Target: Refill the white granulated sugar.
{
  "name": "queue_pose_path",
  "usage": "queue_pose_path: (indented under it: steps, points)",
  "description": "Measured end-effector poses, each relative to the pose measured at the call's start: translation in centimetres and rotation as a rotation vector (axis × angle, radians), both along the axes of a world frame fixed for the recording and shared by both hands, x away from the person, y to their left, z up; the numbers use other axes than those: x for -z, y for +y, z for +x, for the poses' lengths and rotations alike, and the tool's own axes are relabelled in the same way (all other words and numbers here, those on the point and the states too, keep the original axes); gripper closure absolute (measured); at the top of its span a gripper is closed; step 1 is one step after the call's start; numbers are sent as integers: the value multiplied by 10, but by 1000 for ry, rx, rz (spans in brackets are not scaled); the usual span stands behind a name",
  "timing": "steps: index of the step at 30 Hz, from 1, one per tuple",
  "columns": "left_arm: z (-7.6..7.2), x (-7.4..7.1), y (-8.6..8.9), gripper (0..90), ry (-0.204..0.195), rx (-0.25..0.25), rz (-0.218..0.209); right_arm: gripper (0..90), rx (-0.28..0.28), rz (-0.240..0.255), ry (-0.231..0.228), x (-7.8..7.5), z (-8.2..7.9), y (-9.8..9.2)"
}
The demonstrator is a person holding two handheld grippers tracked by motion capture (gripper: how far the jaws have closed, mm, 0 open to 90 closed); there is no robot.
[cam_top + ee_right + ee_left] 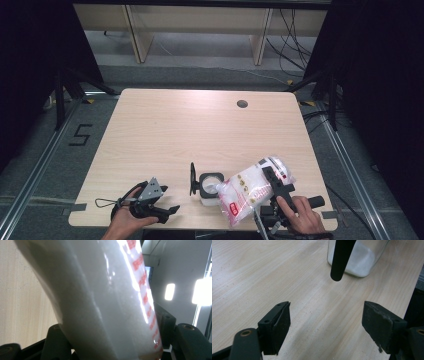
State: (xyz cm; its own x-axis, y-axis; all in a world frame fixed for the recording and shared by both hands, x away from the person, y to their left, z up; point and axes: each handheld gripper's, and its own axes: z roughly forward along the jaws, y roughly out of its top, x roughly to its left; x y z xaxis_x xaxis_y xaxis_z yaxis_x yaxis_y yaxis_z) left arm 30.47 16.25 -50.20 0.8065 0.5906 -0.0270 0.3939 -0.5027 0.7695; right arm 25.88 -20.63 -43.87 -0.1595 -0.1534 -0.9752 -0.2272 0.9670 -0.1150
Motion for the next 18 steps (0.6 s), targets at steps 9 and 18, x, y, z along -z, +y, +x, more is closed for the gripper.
queue_pose_path:
  steps: [9,18]
  points:
    - [0,1,0,224,9,-5,-5,419,5,35,-8,2,4,-6]
    - [0,0,0,225,3,-3,-2,419,6,15,-1,-1,3,-5]
